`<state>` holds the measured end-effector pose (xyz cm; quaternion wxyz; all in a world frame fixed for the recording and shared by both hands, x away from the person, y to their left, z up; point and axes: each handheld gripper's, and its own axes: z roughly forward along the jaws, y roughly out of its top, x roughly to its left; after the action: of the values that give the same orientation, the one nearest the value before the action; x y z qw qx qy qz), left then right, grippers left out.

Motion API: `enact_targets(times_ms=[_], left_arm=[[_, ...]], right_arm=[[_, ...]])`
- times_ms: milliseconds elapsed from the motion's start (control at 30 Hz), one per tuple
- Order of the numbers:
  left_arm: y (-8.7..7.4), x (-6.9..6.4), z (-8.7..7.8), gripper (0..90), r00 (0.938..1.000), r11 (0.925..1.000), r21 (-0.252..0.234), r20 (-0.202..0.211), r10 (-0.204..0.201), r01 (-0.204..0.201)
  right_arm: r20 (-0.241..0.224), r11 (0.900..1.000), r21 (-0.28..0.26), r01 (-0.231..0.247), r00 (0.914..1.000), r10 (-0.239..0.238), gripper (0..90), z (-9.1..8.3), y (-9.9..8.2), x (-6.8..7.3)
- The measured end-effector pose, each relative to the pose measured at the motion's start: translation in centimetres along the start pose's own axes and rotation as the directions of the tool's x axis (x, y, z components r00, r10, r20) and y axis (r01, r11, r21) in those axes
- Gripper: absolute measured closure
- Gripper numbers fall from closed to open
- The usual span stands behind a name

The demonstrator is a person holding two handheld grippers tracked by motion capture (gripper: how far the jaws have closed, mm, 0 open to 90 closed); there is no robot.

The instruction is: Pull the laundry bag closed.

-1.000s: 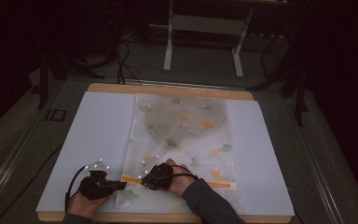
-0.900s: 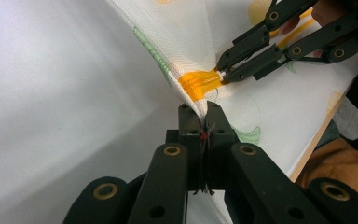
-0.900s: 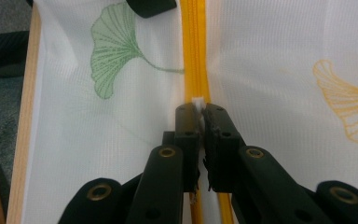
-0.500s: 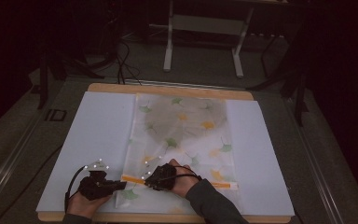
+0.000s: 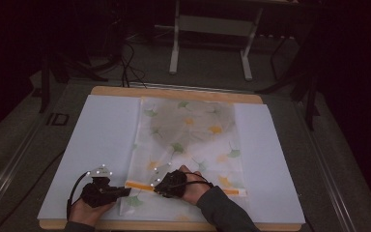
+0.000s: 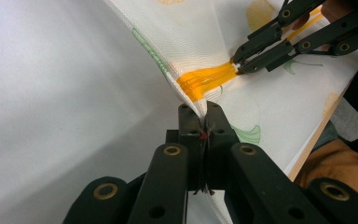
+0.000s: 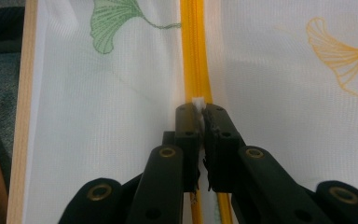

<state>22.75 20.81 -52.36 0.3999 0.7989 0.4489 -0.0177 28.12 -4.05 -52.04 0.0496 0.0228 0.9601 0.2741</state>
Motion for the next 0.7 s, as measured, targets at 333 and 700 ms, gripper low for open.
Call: enact_targets(times_ms=[333, 700], left_arm=[[0.0, 0.0, -0.1, 88.4, 1.0000, 1.0000, -0.003, 0.000, 0.002, -0.002], [0.0, 0.0, -0.1, 88.4, 1.0000, 1.0000, -0.006, -0.002, 0.005, -0.005]], right_arm=[[0.004, 1.0000, 0.007, -0.001, 1.0000, 0.001, 84.9, -0.3, -0.4, 0.0], [0.002, 0.9998, 0.003, -0.018, 0.9998, 0.017, 85.0, -0.8, -1.2, -0.3]])
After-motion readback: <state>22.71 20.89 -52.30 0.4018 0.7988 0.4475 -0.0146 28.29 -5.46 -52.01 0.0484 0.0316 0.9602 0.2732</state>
